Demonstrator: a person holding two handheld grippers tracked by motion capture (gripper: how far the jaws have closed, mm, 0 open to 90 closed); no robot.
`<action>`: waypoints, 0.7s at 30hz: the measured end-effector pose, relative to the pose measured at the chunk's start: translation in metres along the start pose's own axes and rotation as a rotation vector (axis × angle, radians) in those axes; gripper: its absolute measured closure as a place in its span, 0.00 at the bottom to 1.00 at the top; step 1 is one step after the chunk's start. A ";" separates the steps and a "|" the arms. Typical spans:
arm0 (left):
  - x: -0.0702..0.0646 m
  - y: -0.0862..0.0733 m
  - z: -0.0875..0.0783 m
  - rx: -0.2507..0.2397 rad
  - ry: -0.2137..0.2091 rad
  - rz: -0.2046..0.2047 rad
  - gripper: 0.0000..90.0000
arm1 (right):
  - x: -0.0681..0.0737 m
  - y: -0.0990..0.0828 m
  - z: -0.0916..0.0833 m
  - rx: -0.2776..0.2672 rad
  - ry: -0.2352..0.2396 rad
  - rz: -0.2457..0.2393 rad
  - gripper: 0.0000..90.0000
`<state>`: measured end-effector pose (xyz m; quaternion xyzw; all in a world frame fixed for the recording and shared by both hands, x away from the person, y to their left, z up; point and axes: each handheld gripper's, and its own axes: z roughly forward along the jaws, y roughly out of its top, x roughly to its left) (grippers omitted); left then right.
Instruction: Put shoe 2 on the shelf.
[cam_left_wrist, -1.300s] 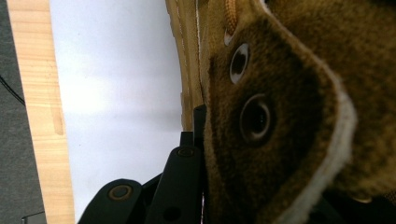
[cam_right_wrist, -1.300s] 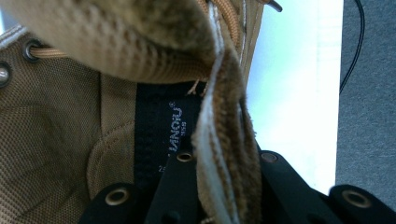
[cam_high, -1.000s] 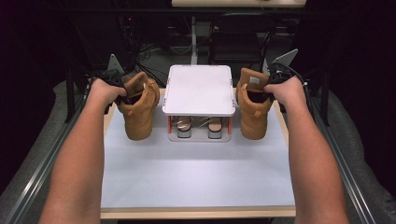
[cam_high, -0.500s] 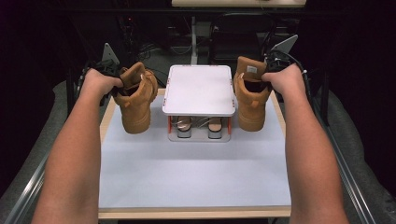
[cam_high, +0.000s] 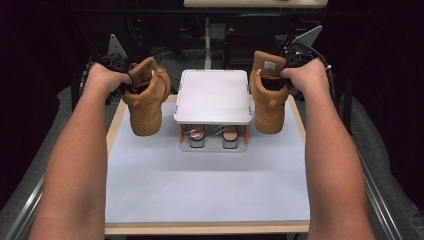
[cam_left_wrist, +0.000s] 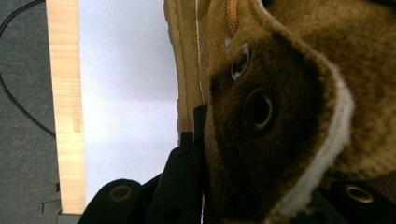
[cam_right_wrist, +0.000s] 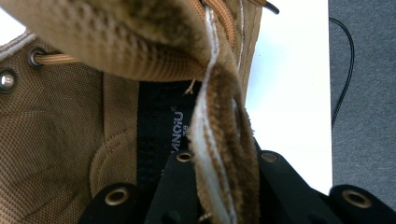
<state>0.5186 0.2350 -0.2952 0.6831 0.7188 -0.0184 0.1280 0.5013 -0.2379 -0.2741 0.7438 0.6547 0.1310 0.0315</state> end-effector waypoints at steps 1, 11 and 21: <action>-0.001 0.000 -0.002 0.003 0.001 0.005 0.95 | 0.001 0.000 -0.002 0.000 0.000 -0.003 0.95; -0.012 0.002 -0.017 -0.023 0.016 0.008 0.95 | 0.011 0.001 -0.019 -0.021 0.003 -0.010 0.95; -0.034 0.005 -0.023 -0.039 -0.016 0.031 0.95 | 0.031 0.001 -0.025 -0.033 0.009 -0.032 0.95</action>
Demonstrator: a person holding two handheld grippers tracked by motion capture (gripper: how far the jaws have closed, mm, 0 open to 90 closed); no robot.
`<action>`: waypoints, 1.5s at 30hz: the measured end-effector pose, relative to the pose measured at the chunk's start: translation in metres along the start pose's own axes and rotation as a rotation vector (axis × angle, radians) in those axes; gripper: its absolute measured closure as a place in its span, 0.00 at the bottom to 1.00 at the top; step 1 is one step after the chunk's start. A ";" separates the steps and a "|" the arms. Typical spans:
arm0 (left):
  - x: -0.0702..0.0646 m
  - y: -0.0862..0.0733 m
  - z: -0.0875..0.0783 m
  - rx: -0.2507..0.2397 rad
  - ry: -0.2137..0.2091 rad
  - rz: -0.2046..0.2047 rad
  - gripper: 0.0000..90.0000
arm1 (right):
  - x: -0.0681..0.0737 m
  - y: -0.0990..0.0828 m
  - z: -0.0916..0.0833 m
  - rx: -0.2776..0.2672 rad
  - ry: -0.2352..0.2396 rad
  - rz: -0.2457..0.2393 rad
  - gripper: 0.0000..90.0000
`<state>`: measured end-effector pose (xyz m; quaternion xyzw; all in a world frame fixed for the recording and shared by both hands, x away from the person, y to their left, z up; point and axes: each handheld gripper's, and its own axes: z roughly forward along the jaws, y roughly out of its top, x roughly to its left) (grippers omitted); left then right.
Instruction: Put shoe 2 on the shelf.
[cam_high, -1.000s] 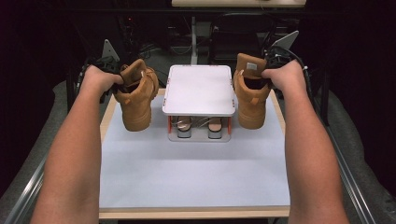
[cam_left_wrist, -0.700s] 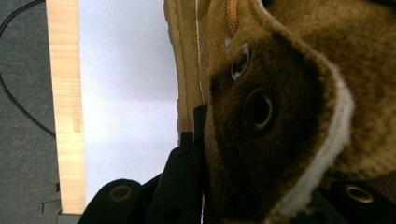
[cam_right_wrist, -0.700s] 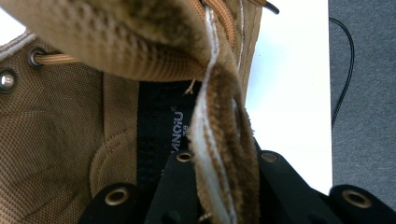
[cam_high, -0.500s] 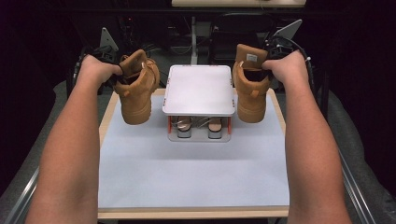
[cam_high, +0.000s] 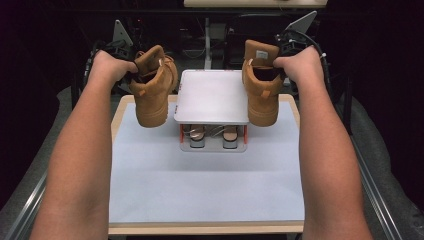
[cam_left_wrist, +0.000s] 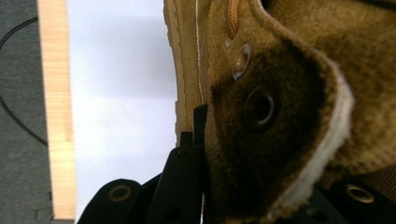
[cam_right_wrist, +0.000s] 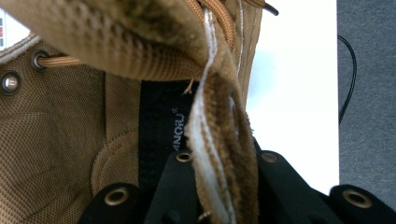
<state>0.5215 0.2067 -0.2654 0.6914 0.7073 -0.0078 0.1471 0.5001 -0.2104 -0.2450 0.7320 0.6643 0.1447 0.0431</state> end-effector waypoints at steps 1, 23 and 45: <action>-0.003 0.001 -0.001 0.000 -0.001 0.009 0.95 | 0.002 0.000 0.000 0.003 0.005 -0.004 0.95; -0.065 0.009 0.025 0.003 -0.041 0.019 0.95 | 0.034 0.006 0.013 -0.010 0.032 0.008 0.95; -0.090 0.017 0.037 -0.016 -0.069 0.028 0.95 | 0.057 0.016 0.035 -0.001 0.062 -0.001 0.94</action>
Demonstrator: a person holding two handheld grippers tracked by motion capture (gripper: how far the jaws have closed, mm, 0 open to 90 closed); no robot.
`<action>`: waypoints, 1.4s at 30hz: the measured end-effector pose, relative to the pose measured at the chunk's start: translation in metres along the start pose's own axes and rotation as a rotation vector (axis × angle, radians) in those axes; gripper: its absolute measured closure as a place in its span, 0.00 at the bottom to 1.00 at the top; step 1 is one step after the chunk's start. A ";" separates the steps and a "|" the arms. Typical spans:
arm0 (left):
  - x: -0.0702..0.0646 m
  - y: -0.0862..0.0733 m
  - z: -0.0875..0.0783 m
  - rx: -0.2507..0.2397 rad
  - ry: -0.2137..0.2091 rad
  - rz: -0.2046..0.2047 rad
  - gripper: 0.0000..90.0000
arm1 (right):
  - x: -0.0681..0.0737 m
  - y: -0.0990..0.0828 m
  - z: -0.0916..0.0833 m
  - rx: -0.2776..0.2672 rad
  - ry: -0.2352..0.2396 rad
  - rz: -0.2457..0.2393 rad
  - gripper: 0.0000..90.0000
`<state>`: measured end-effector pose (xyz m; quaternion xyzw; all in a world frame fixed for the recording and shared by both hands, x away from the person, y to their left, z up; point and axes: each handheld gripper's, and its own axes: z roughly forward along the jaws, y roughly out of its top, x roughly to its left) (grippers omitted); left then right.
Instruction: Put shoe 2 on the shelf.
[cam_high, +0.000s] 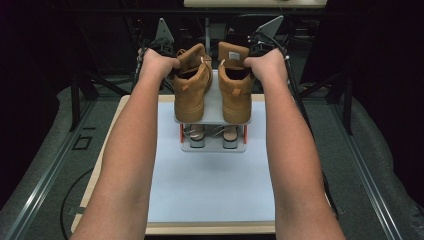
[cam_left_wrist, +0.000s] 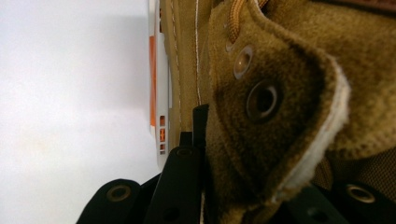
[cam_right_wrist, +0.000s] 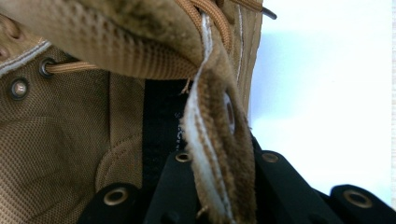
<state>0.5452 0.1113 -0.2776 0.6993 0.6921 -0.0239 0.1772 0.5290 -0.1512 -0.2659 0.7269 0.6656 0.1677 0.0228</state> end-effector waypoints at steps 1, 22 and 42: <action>-0.001 0.000 0.001 0.002 0.004 0.005 0.95 | 0.000 0.000 0.000 -0.002 0.002 0.002 0.94; 0.001 0.000 0.012 -0.020 -0.047 -0.017 0.94 | 0.003 0.004 0.013 0.007 0.007 0.001 0.94; -0.003 -0.002 0.013 -0.031 -0.022 0.000 0.93 | 0.004 0.004 0.015 0.001 0.012 -0.004 0.93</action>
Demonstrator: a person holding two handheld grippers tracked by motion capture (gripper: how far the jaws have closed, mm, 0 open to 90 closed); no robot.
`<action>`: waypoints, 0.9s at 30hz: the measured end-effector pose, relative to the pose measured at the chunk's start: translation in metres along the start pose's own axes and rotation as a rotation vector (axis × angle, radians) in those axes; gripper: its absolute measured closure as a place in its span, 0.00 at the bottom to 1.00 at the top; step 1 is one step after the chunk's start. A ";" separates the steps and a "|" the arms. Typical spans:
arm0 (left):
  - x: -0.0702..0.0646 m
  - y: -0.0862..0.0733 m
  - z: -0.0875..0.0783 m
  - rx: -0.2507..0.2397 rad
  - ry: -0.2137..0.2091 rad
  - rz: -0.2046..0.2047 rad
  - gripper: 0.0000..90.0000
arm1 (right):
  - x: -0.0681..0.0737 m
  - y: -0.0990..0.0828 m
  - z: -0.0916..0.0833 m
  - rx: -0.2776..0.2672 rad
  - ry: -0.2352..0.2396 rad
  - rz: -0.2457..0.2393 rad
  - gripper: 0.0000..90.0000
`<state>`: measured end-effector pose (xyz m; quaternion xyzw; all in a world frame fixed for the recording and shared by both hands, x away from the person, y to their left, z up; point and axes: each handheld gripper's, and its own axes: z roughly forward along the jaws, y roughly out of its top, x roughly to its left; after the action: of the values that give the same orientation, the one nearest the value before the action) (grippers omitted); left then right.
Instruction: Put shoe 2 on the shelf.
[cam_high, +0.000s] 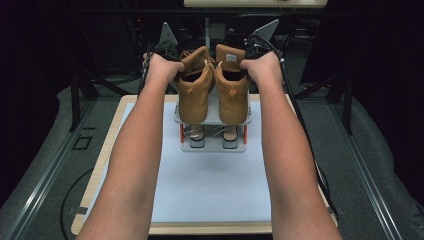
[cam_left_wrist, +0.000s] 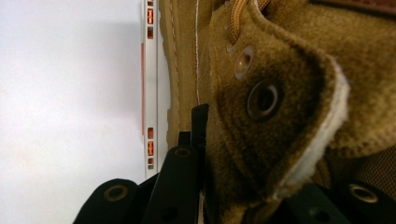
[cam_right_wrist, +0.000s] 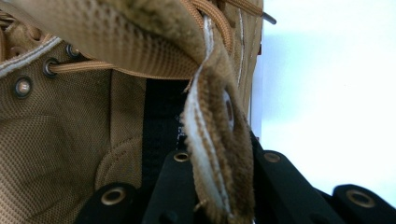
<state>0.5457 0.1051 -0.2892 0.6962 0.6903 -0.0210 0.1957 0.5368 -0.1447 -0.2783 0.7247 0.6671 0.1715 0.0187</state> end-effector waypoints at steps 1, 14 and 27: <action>0.000 0.000 0.000 0.002 0.002 0.009 0.93 | 0.000 0.000 0.000 0.000 -0.002 -0.002 0.92; -0.003 0.000 -0.002 -0.006 0.000 0.027 0.86 | 0.001 -0.001 -0.003 -0.027 0.003 -0.020 0.84; -0.002 -0.001 -0.007 -0.067 0.005 0.049 0.64 | -0.002 -0.002 -0.013 -0.054 0.018 -0.049 0.70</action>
<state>0.5432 0.1052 -0.2821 0.7060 0.6739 0.0088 0.2177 0.5311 -0.1487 -0.2672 0.7059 0.6798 0.1955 0.0363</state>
